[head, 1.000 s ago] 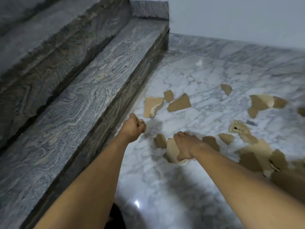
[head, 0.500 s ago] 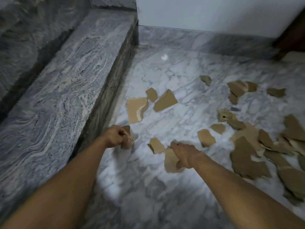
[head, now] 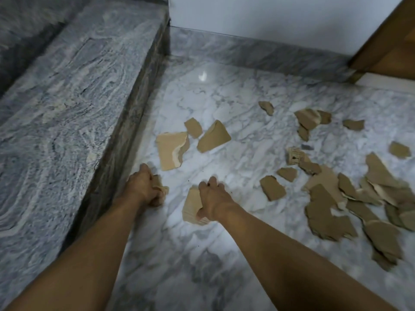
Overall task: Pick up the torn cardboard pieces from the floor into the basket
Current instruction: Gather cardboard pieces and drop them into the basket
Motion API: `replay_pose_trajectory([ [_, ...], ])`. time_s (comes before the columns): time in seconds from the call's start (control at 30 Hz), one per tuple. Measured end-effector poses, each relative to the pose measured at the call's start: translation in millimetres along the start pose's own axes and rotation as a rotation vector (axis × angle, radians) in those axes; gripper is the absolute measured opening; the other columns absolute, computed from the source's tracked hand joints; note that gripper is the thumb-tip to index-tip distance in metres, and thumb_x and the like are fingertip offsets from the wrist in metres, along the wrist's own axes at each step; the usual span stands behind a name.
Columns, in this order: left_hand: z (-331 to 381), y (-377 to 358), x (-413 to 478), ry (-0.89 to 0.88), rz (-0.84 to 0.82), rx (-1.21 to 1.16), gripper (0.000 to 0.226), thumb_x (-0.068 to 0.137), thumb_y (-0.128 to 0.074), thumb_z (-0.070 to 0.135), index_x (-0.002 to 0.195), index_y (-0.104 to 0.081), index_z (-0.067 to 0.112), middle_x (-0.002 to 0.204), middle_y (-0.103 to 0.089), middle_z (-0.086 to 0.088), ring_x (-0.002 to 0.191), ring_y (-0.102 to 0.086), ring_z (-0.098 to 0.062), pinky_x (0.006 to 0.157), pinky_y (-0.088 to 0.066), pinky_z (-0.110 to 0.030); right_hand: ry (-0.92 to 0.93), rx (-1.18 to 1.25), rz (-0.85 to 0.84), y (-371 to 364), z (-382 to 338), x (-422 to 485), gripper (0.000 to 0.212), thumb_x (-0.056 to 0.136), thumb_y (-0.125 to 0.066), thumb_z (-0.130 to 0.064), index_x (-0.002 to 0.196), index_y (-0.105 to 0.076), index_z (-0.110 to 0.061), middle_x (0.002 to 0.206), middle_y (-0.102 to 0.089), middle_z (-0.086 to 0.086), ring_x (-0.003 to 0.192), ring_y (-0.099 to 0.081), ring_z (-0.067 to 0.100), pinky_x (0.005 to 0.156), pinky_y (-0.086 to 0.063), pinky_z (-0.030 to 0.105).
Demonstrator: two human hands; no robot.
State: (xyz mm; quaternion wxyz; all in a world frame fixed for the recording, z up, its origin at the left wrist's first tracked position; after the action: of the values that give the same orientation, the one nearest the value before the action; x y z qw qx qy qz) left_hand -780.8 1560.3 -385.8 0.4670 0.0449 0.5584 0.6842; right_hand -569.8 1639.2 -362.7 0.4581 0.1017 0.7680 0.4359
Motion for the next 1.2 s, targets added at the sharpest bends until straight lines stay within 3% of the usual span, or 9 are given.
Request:
replay_pose_trajectory([
  [0.17, 1.3, 5.7, 1.9, 0.041, -0.111, 0.010, 0.037, 0.078, -0.076, 0.026, 0.106, -0.064, 0.006, 0.109, -0.065, -0.019, 0.100, -0.063, -0.034, 0.083, -0.053, -0.033, -0.038, 0.197, 0.060, -8.6, 8.7, 1.6, 0.076, 0.080, -0.079, -0.020, 0.137, -0.028, -0.015, 0.112, -0.062, 0.012, 0.101, -0.064, 0.033, 0.076, -0.050, 0.038],
  [0.3, 23.5, 35.2, 1.2, -0.022, -0.172, 0.022, 0.010, 0.077, -0.071, 0.025, 0.079, -0.063, 0.019, 0.099, -0.069, -0.014, 0.095, -0.065, -0.031, 0.073, -0.046, -0.028, -0.075, 0.159, -0.044, 4.3, 14.9, -4.5, 0.075, 0.078, -0.081, -0.027, 0.139, -0.041, -0.013, 0.127, -0.061, 0.012, 0.113, -0.062, 0.031, 0.092, -0.052, 0.039],
  [0.57, 93.7, 90.7, 37.3, -0.191, -0.337, -0.082, 0.032, 0.077, -0.081, 0.025, 0.100, -0.062, 0.013, 0.096, -0.064, 0.004, 0.090, -0.060, -0.017, 0.078, -0.047, -0.027, 0.007, -0.174, 0.001, 144.3, 37.8, 20.9, 0.082, 0.076, -0.083, -0.038, 0.144, -0.044, -0.013, 0.145, -0.045, 0.012, 0.127, -0.049, 0.035, 0.100, -0.047, 0.046],
  [0.7, 115.5, 75.8, 77.5, -0.134, -0.230, -0.006, 0.029, 0.071, -0.085, 0.029, 0.087, -0.064, 0.018, 0.104, -0.065, -0.006, 0.089, -0.058, -0.023, 0.059, -0.044, -0.025, 0.037, -0.336, 0.066, 173.2, 55.7, 63.7, 0.084, 0.075, -0.083, -0.044, 0.142, -0.045, -0.009, 0.138, -0.038, 0.013, 0.124, -0.042, 0.035, 0.095, -0.044, 0.049],
  [0.8, 111.9, 55.9, 109.3, -0.111, -0.112, 0.136, 0.040, 0.058, -0.086, 0.053, 0.079, -0.063, 0.028, 0.127, -0.053, -0.007, 0.125, -0.045, -0.028, 0.088, -0.045, -0.030, 0.097, -0.324, 0.080, 170.3, 63.4, 108.7, 0.066, 0.078, -0.080, -0.040, 0.129, -0.053, -0.008, 0.134, -0.034, 0.011, 0.124, -0.037, 0.034, 0.093, -0.041, 0.045],
  [0.9, 111.1, 32.7, 124.3, -0.046, -0.067, 0.254, 0.056, 0.069, -0.079, 0.055, 0.116, -0.060, 0.029, 0.147, -0.034, -0.006, 0.141, -0.024, -0.030, 0.107, -0.035, -0.042, 0.174, -0.247, 0.095, 163.0, 72.0, 144.9, 0.061, 0.078, -0.080, -0.038, 0.125, -0.052, -0.009, 0.136, -0.034, 0.010, 0.130, -0.033, 0.034, 0.097, -0.041, 0.045],
  [0.97, 112.9, 30.1, 126.3, 0.012, -0.022, 0.250, 0.062, 0.069, -0.077, 0.055, 0.120, -0.057, 0.028, 0.143, -0.033, -0.008, 0.133, -0.029, -0.034, 0.107, -0.036, -0.049, 0.191, -0.208, 0.056, 164.0, 75.3, 157.6, 0.078, 0.071, -0.085, -0.043, 0.130, -0.045, -0.011, 0.138, -0.032, 0.009, 0.130, -0.032, 0.033, 0.099, -0.041, 0.049],
  [1.07, 118.4, 35.2, 131.0, 0.026, -0.064, 0.122, 0.047, 0.060, -0.073, 0.054, 0.089, -0.053, 0.024, 0.117, -0.035, -0.012, 0.110, -0.035, -0.035, 0.099, -0.041, -0.048, 0.204, -0.189, 0.042, 165.8, 82.5, 168.2, 0.100, 0.062, -0.090, -0.049, 0.138, -0.033, -0.016, 0.137, -0.031, 0.009, 0.125, -0.032, 0.034, 0.098, -0.042, 0.055],
  [1.2, 125.5, 42.1, 133.1, 0.045, -0.108, 0.194, 0.088, 0.041, -0.079, 0.064, 0.106, -0.043, 0.017, 0.108, -0.049, -0.017, 0.091, -0.051, -0.034, 0.074, -0.044, -0.038, 0.151, -0.039, 0.032, 158.8, 90.1, 169.7, 0.106, 0.066, -0.090, -0.046, 0.146, -0.027, -0.017, 0.139, -0.036, 0.013, 0.124, -0.042, 0.038, 0.093, -0.047, 0.049],
])
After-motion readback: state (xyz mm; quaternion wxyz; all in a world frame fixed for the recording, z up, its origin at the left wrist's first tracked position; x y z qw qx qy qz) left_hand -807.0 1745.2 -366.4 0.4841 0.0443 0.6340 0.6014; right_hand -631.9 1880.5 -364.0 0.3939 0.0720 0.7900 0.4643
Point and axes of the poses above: each hand's wrist, its own x-axis towards the middle knuckle, its own y-axis out of the back of the hand, z = x × y, the point moved 2 cm from there along x, towards the middle knuckle
